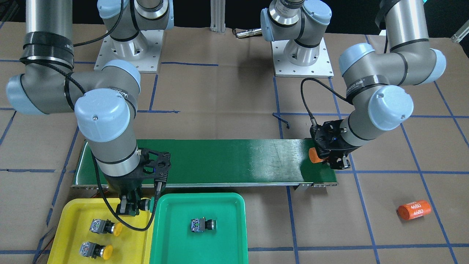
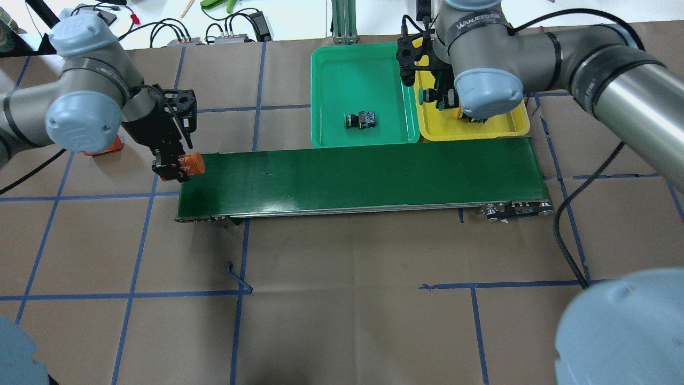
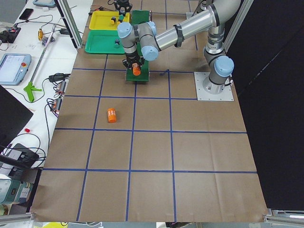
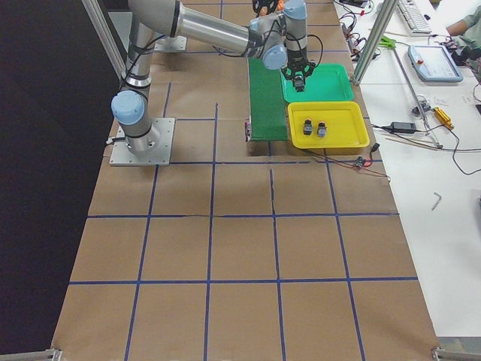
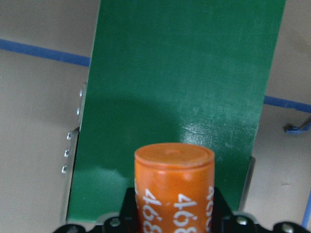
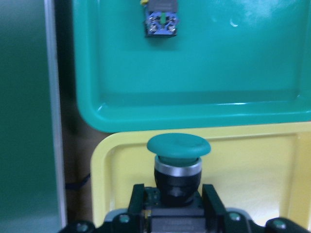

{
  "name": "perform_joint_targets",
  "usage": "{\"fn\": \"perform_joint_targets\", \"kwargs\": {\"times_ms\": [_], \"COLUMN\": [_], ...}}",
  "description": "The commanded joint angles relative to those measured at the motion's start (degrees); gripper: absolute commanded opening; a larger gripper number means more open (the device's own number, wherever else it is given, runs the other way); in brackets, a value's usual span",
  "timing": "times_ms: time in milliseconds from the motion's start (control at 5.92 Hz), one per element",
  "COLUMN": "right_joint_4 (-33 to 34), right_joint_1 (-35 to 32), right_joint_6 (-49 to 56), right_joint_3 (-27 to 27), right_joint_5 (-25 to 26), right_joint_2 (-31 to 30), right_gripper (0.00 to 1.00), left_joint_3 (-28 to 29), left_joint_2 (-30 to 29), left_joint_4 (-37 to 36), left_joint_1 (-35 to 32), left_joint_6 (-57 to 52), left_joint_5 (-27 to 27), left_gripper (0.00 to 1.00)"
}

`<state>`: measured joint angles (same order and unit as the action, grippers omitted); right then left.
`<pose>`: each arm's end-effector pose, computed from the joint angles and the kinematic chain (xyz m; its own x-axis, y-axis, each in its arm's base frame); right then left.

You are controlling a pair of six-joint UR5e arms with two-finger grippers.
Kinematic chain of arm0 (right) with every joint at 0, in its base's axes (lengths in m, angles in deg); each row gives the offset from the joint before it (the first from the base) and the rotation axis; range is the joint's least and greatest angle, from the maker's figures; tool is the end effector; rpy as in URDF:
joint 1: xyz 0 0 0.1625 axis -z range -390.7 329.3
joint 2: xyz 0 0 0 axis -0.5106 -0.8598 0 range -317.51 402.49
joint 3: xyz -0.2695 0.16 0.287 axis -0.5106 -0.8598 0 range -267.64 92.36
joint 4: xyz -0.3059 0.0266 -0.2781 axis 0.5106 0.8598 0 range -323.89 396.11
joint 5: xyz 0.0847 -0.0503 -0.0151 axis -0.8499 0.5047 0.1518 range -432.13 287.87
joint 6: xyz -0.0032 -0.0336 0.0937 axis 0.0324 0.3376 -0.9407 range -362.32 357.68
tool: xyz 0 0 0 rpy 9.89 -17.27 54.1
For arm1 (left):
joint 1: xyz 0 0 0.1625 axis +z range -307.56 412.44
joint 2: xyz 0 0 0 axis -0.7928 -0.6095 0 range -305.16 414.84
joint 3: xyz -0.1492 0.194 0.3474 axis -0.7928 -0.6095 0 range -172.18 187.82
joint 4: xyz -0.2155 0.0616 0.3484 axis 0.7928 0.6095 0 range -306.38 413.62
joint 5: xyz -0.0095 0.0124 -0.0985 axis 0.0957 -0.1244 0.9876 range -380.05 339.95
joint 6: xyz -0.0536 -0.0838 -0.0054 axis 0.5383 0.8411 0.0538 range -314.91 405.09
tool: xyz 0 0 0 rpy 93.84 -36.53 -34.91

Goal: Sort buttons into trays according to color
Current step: 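Place green button in green tray while left carries cylinder to belt, then release the orange cylinder on the belt and move the left gripper to the other cylinder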

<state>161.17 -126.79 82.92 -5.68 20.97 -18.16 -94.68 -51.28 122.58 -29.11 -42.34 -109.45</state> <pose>0.2008 -0.6767 0.3174 0.0200 -0.9703 0.2411 -0.9994 -0.0125 0.0326 -0.0525 -0.5619 0.2711 -0.1898 0.9729 0.1320 0.9814 0.1921 -0.0046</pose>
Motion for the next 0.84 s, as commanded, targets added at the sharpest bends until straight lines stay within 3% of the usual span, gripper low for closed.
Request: {"fn": "perform_joint_targets", "kwargs": {"times_ms": [0, 169, 338, 506, 675], "right_joint_4": [0.4, 0.5, 1.1, 1.9, 1.6], "right_joint_1": [-0.9, -2.2, -3.6, -4.1, -4.2], "right_joint_6": [-2.5, -3.8, -6.3, -6.7, -7.5], "right_joint_3": [-11.6, -15.5, -16.0, -16.0, -16.0], "right_joint_5": [-5.9, -7.0, -11.6, -12.2, -12.9], "right_joint_2": [11.0, 14.7, 17.0, 17.6, 16.8], "right_gripper": [0.11, 0.11, 0.15, 0.54, 1.0], "left_joint_3": [-2.8, -3.0, -2.3, -1.3, 0.4], "left_joint_2": [-0.1, -0.4, 0.9, 1.9, 2.8], "left_joint_4": [-4.2, -4.1, -3.5, -3.4, -3.3], "left_joint_1": [-1.8, -1.8, -1.7, -0.5, 4.0], "left_joint_6": [0.6, 0.9, 2.4, 4.3, 4.6], "left_joint_5": [0.1, 0.4, 0.0, -0.3, -0.4], "left_gripper": [0.3, 0.96, 0.98, 0.98, 0.98]}}
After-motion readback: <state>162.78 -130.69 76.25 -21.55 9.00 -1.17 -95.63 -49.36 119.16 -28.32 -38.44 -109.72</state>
